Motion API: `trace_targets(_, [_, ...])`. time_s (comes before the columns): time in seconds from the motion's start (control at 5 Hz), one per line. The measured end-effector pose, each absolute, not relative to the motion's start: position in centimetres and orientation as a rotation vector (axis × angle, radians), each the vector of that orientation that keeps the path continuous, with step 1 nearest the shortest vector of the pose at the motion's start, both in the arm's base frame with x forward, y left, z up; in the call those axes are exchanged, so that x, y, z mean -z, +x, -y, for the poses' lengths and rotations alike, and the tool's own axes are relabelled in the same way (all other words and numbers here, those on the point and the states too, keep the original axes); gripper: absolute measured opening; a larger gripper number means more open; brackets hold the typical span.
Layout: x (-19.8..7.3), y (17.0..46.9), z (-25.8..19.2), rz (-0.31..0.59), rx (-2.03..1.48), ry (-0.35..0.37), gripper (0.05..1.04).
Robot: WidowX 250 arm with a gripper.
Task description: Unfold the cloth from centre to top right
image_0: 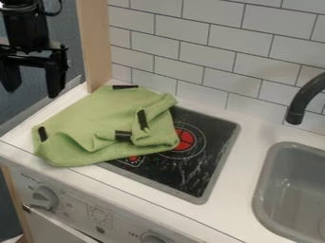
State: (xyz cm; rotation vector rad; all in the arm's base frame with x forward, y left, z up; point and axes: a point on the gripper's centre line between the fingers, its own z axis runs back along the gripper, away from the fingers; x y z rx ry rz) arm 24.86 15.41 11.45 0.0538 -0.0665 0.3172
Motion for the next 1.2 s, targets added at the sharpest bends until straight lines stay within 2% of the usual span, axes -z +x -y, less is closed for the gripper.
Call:
trace_targets(0.4, [-9.5, 24.8, -13.0, 0.011, -0.392, 0.060, 1.000])
trace_targets(0.6, [-9.2, 26.5, -10.2, 0.011, -0.378, 0.041, 0.999])
trace_targets(1.0, [-9.2, 29.8, -8.6, 0.015, -0.452, -0.069, 1.000])
trace_targets(1.2, [-9.1, 31.4, -6.2, 0.033, -0.446, -0.060, 1.000])
